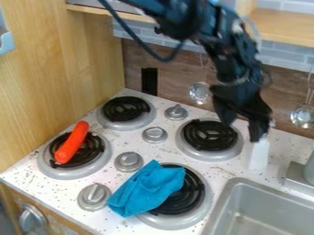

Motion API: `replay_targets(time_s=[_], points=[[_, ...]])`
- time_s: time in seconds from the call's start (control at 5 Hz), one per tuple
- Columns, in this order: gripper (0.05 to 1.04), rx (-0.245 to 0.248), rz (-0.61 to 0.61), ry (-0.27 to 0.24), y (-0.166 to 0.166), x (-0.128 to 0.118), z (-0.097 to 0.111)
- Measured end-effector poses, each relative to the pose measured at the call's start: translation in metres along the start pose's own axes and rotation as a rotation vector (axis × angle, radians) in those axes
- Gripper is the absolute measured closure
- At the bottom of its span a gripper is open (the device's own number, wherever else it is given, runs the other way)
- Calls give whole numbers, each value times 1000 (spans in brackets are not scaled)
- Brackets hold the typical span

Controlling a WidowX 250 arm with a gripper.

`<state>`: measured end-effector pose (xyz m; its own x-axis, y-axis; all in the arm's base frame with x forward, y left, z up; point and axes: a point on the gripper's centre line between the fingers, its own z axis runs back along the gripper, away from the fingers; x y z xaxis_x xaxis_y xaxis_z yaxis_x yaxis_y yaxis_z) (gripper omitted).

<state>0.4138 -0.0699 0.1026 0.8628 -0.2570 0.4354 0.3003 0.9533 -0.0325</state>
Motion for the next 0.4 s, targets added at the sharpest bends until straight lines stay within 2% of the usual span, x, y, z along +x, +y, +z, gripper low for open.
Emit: replay_targets(time_s=[0.2,0.4], points=[[81,19,-3,58,6,-34,25],[81,169,38,94,19,-65,59]])
